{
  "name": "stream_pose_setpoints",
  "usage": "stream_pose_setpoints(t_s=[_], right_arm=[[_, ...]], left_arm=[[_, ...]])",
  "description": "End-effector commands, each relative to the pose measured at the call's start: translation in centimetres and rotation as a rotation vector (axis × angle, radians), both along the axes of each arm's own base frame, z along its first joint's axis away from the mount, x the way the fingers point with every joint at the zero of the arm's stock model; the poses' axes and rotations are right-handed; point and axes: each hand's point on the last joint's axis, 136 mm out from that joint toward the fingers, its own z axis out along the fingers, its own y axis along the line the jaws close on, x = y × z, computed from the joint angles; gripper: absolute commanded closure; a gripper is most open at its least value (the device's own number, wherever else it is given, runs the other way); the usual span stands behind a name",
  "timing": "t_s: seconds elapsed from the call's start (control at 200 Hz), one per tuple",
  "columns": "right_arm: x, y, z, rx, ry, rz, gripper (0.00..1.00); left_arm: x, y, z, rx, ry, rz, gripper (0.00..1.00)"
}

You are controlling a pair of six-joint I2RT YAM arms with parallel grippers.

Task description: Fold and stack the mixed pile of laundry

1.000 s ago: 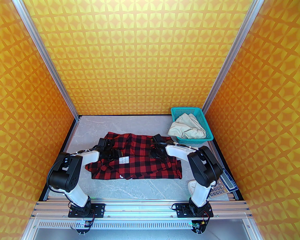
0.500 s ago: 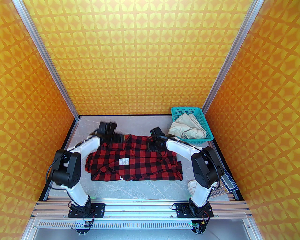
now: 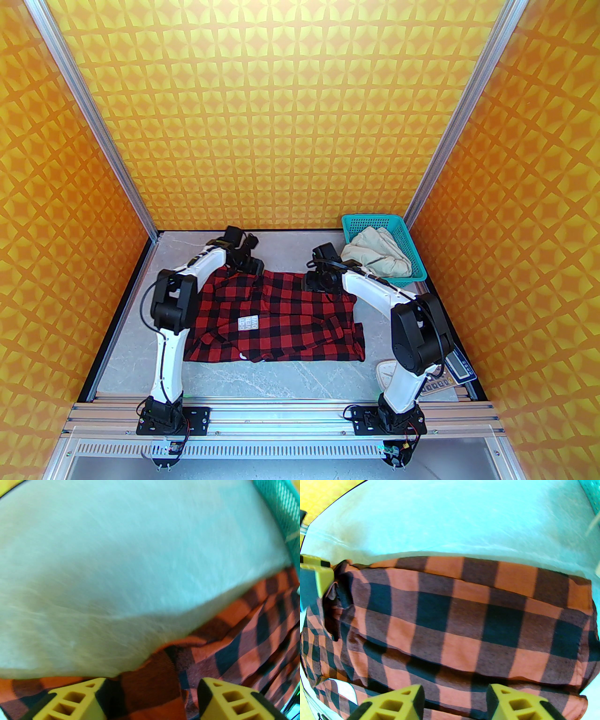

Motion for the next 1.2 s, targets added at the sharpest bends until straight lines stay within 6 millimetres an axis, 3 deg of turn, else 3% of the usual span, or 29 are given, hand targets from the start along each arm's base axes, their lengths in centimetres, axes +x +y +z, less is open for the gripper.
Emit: stream_pose_setpoints(t_s=[0.0, 0.105, 0.19, 0.47, 0.595, 0.655, 0.71, 0.92, 1.045, 1.195], right_arm=[[-0.9, 0.3, 0.3, 0.02, 0.014, 0.023, 0.51], [-0.8, 0.4, 0.0, 0.026, 0.021, 0.016, 0.5], [-0.7, 0.8, -0.6, 0.044, 0.034, 0.013, 0.5], [-0.7, 1.0, -5.4, 0.047, 0.127, -0.028, 0.5], [-1.2, 0.7, -7.3, 0.03, 0.169, -0.044, 0.51], [-1.3, 0.6, -7.9, 0.028, 0.181, -0.048, 0.51], [-1.4, 0.5, -8.4, 0.028, 0.192, -0.053, 0.51], [-1.7, 0.2, -9.2, 0.032, 0.207, -0.065, 0.5], [-1.8, 0.2, -9.2, 0.04, 0.209, -0.065, 0.51], [-1.7, 0.4, -9.0, 0.05, 0.21, -0.064, 0.51]], left_arm=[[-0.4, 0.8, -0.5, 0.09, 0.013, -0.062, 0.51], [-0.3, 0.9, -0.6, 0.113, 0.01, -0.07, 0.73], [-0.1, 1.1, 0.7, 0.114, -0.021, -0.066, 0.85], [0.7, 1.0, 8.0, 0.071, -0.181, -0.06, 0.91], [0.8, 1.2, 10.4, 0.054, -0.225, -0.059, 0.84], [0.8, 1.5, 10.9, 0.055, -0.233, -0.059, 0.73], [0.8, 1.8, 11.1, 0.057, -0.229, -0.055, 0.65], [0.5, 3.5, 11.3, 0.064, -0.217, -0.031, 0.57], [-0.6, 2.8, 10.6, 0.11, -0.198, -0.114, 0.53], [-1.4, 2.4, 7.5, 0.2, -0.144, -0.132, 0.43]])
